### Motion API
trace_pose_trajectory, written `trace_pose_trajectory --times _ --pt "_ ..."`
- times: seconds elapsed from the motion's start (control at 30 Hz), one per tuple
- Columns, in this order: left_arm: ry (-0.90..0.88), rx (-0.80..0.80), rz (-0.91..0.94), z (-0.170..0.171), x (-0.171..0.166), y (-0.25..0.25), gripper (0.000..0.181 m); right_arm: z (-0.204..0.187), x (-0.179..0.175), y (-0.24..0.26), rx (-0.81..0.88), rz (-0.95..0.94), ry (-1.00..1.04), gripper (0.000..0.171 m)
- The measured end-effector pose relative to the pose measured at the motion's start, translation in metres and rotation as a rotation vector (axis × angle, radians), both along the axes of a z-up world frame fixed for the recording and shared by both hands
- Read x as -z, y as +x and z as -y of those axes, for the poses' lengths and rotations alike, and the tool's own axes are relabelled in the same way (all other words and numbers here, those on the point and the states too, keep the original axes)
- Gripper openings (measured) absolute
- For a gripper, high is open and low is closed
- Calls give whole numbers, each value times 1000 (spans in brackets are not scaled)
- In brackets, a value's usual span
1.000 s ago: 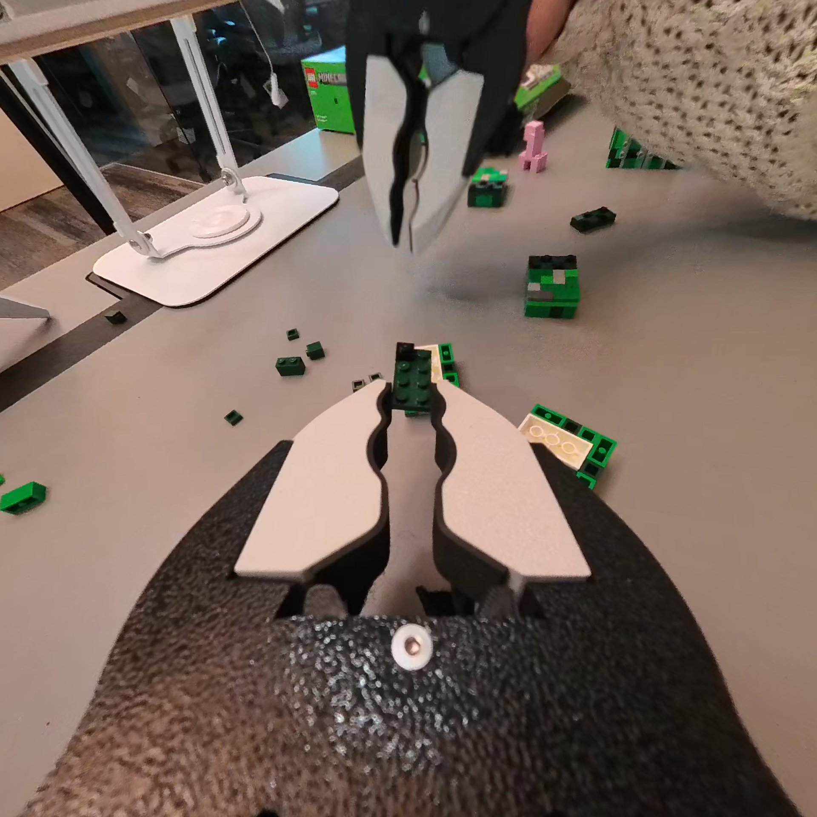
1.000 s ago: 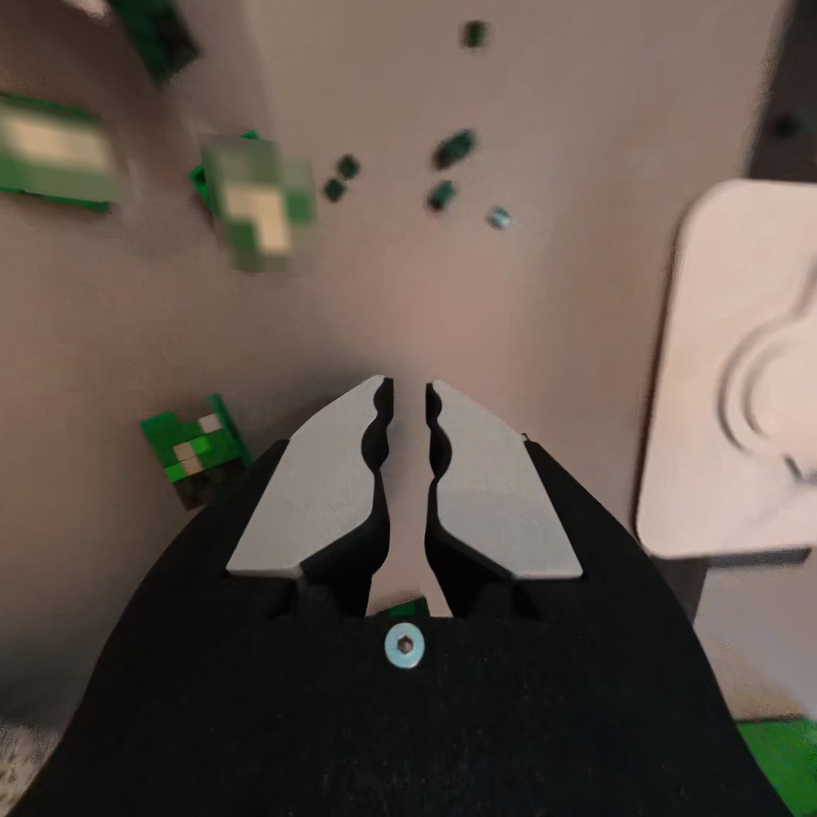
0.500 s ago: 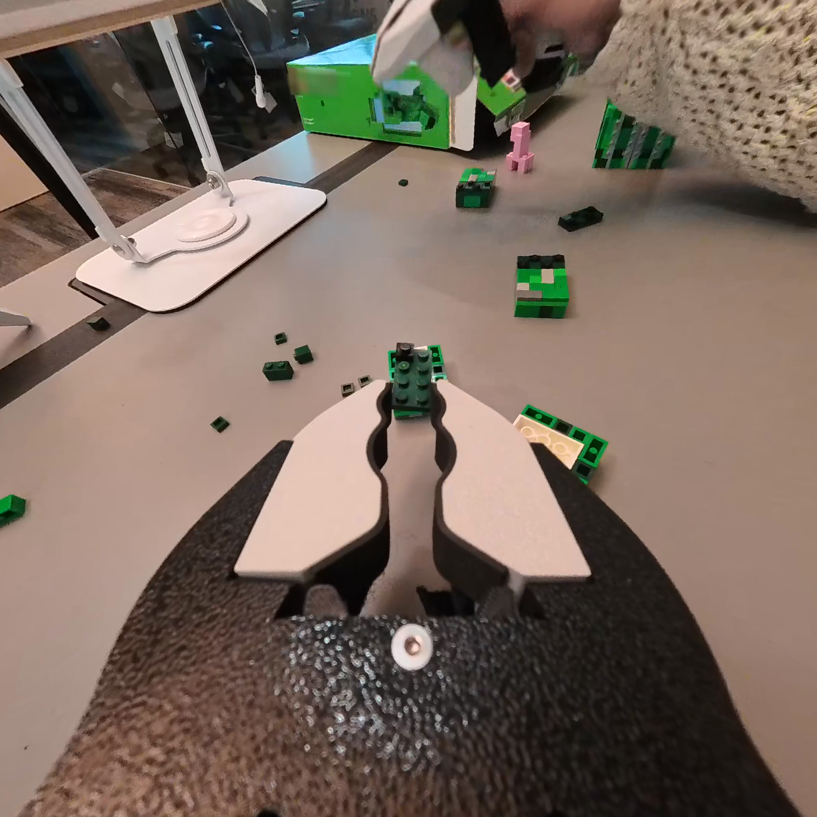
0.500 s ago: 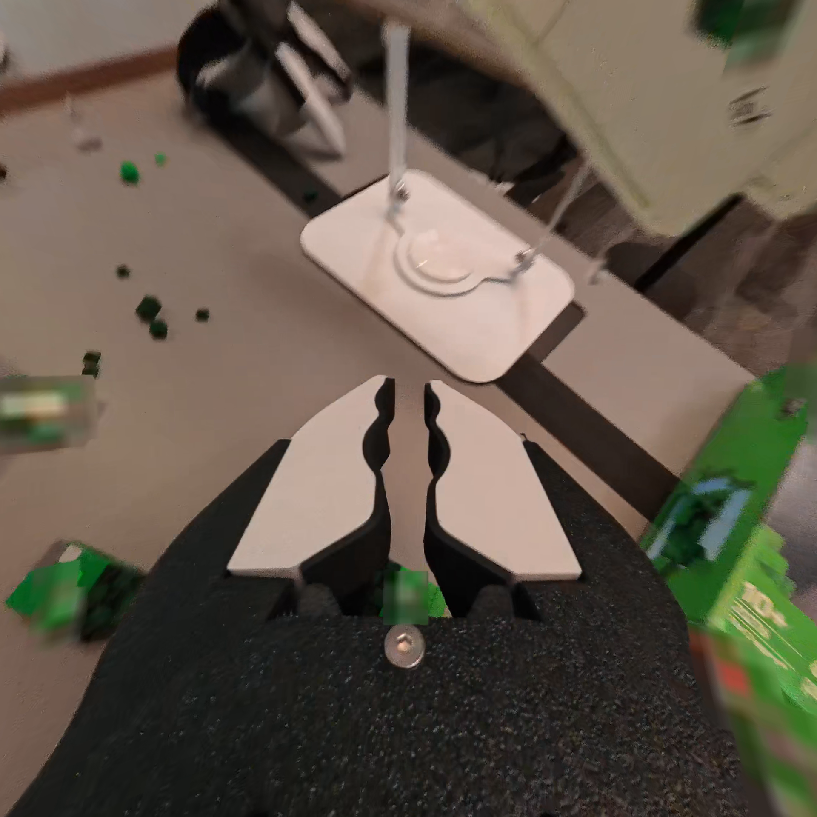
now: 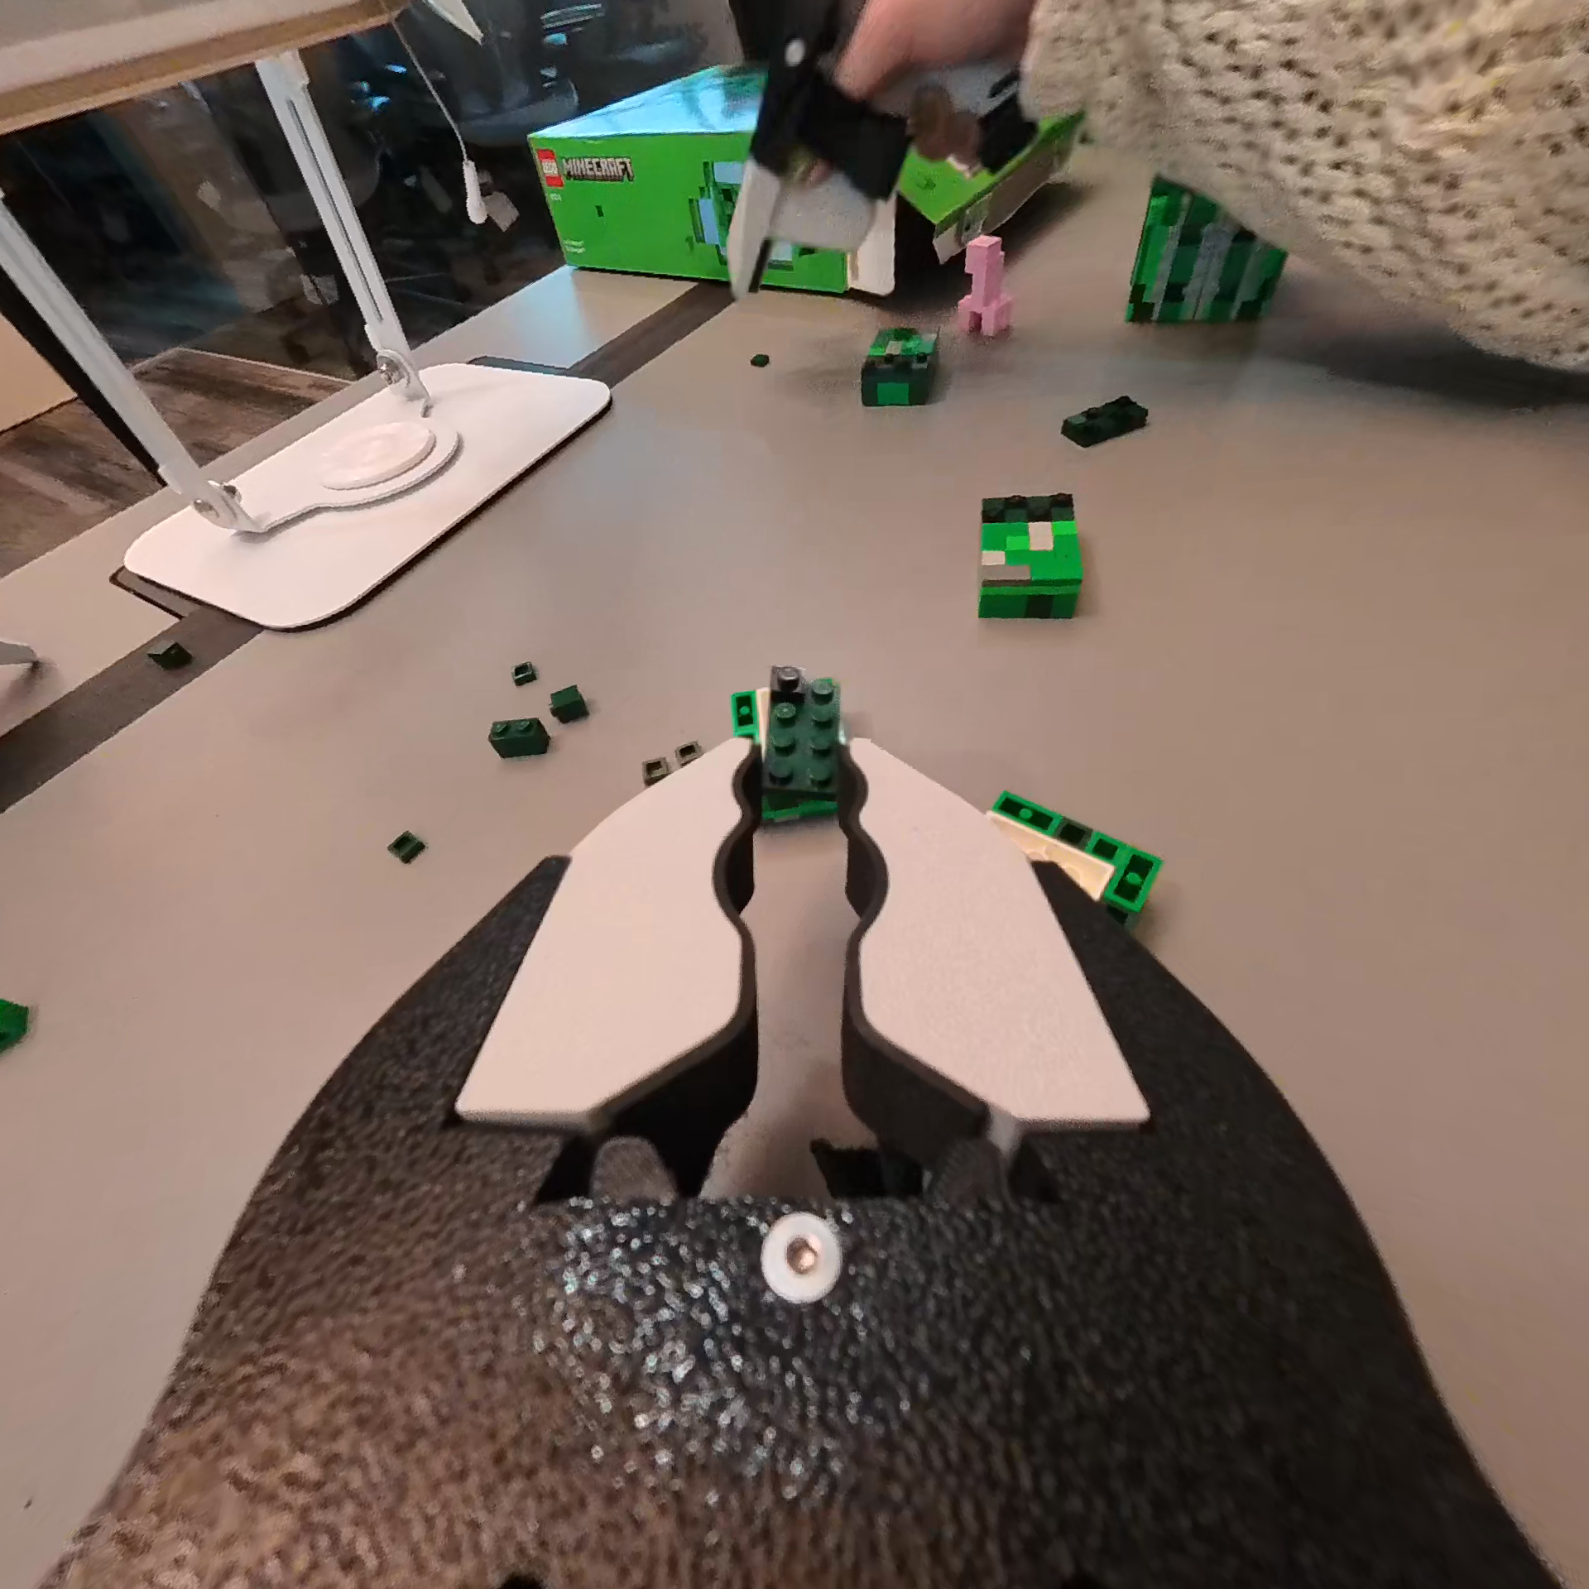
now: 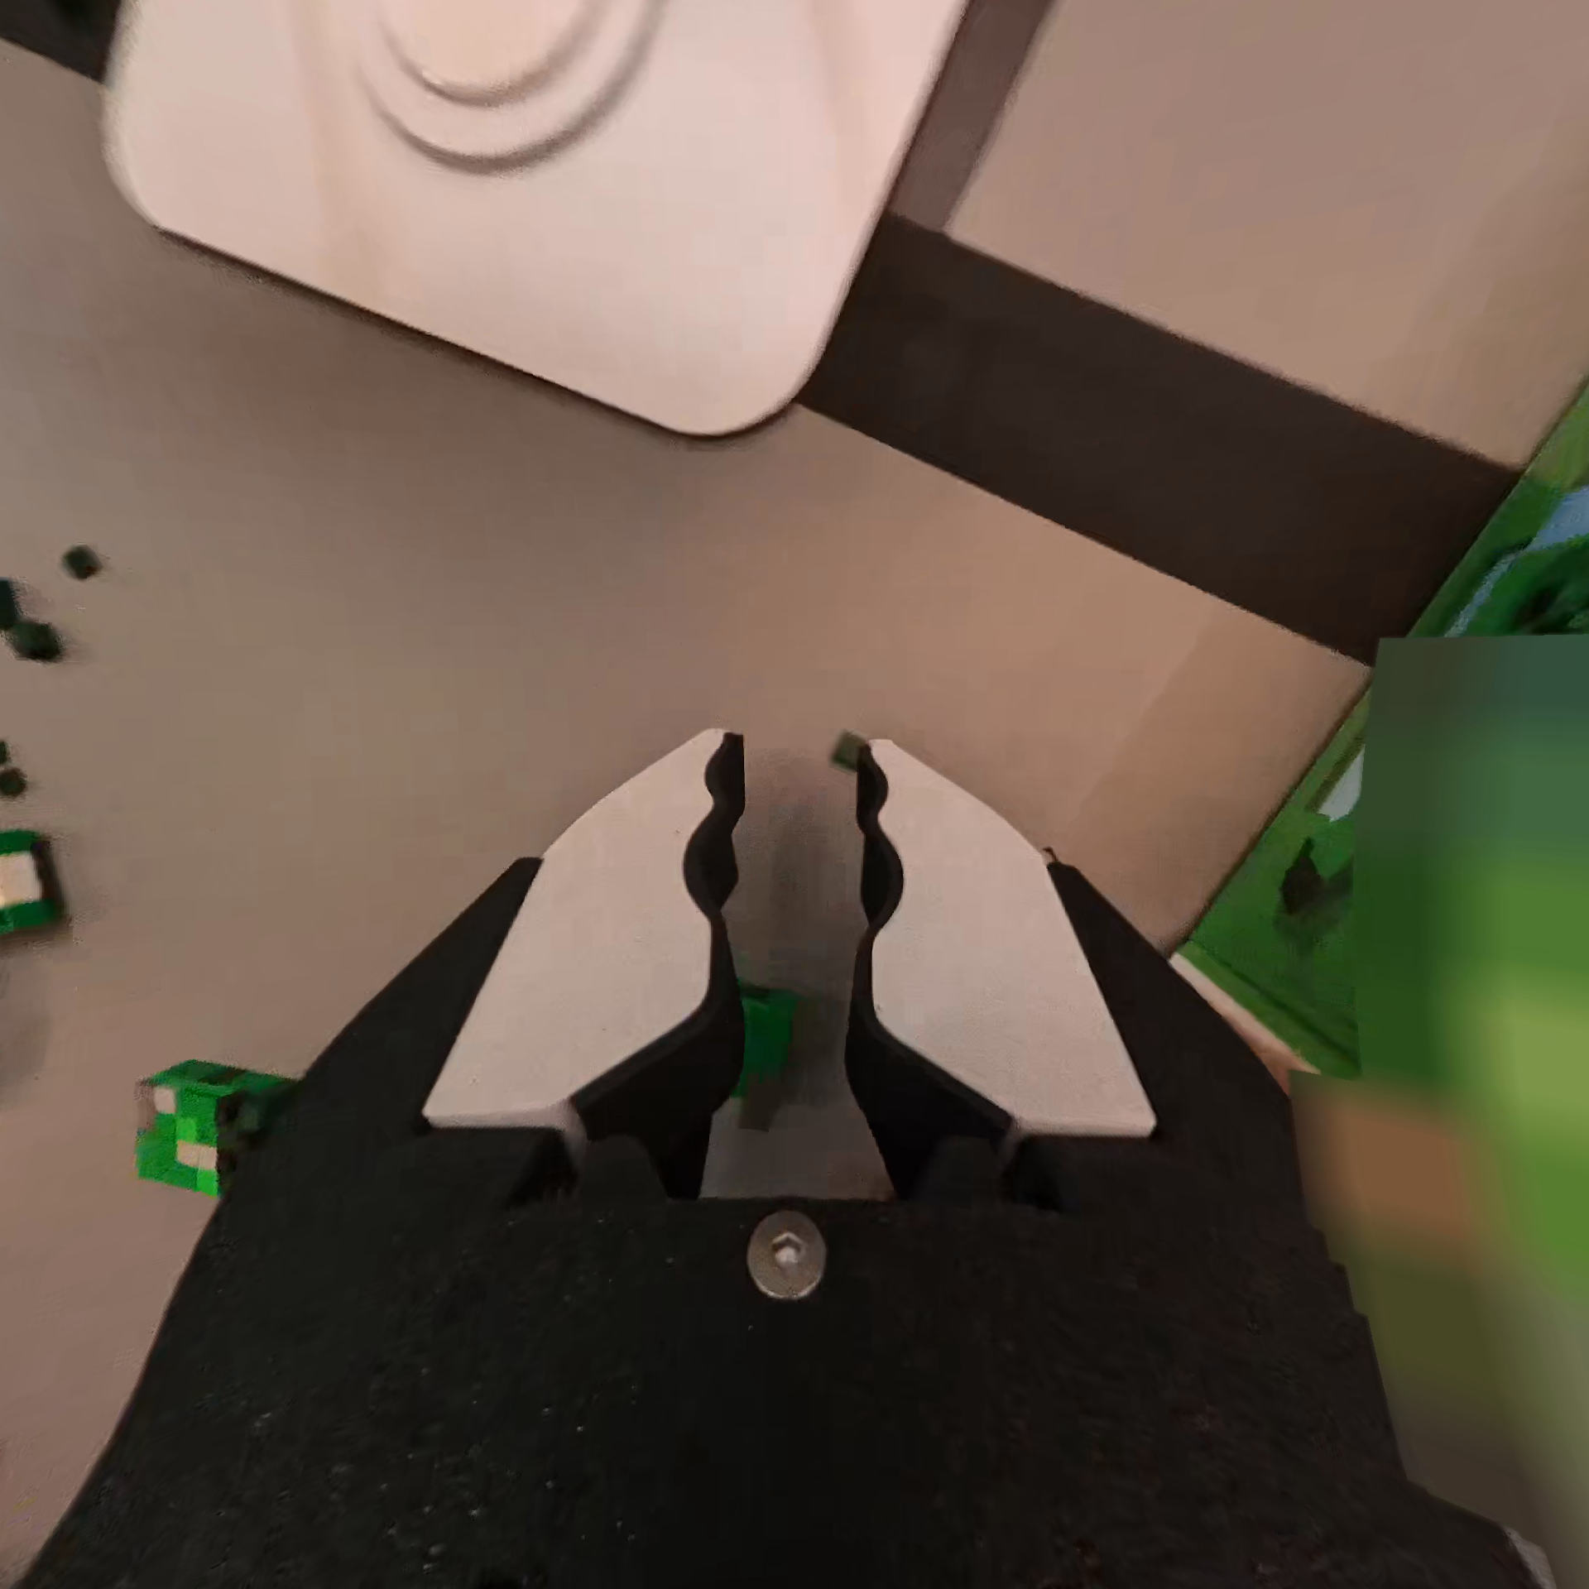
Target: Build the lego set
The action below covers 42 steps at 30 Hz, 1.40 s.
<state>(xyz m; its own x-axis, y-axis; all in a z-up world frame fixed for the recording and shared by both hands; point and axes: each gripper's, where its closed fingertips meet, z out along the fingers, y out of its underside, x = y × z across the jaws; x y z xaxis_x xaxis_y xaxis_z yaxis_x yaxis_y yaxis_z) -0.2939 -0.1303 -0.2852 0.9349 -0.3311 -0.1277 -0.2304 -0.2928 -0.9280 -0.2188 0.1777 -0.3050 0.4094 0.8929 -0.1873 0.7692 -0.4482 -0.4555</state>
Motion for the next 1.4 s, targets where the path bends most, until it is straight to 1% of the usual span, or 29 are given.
trace_pose_trajectory --times 0.03,0.13,0.23,0.3,0.37,0.6,0.83,0.93,1.03,1.07,1.13,1.23,1.3,1.4 --pt "-1 5 -3 0 0 1 16 -4 6 -1 18 37 -42 25" --pt "-5 12 -15 0 1 2 16 -16 19 4 38 175 -83 15" --pt "-5 16 -20 0 1 3 16 -13 27 6 17 267 -121 12" --pt "-7 18 -22 1 1 3 16 -9 30 4 -16 287 -123 11" --pt "-7 18 -24 1 2 3 16 -11 31 3 -39 309 -72 11" --pt "-7 23 -28 1 1 5 16 -11 32 7 -57 355 -27 13" --pt "-15 30 -42 1 2 7 16 -10 32 11 -68 352 -48 8" --pt "-23 36 -43 2 3 8 16 0 30 6 -117 313 -73 7" --pt "-43 75 -12 4 2 14 16 37 12 -17 -299 157 -60 7" --pt "-55 101 13 5 2 19 16 59 2 -25 -416 90 -47 7" --pt "-103 148 69 8 5 26 15 122 -16 -31 -722 -29 -47 7" --pt "-190 207 115 12 17 35 15 196 -23 -20 -1101 -72 91 7" --pt "-229 241 122 16 21 40 15 232 -22 -15 -1235 -99 152 7" --pt "-234 264 127 17 21 44 15 273 -20 -11 -1344 -145 185 7"
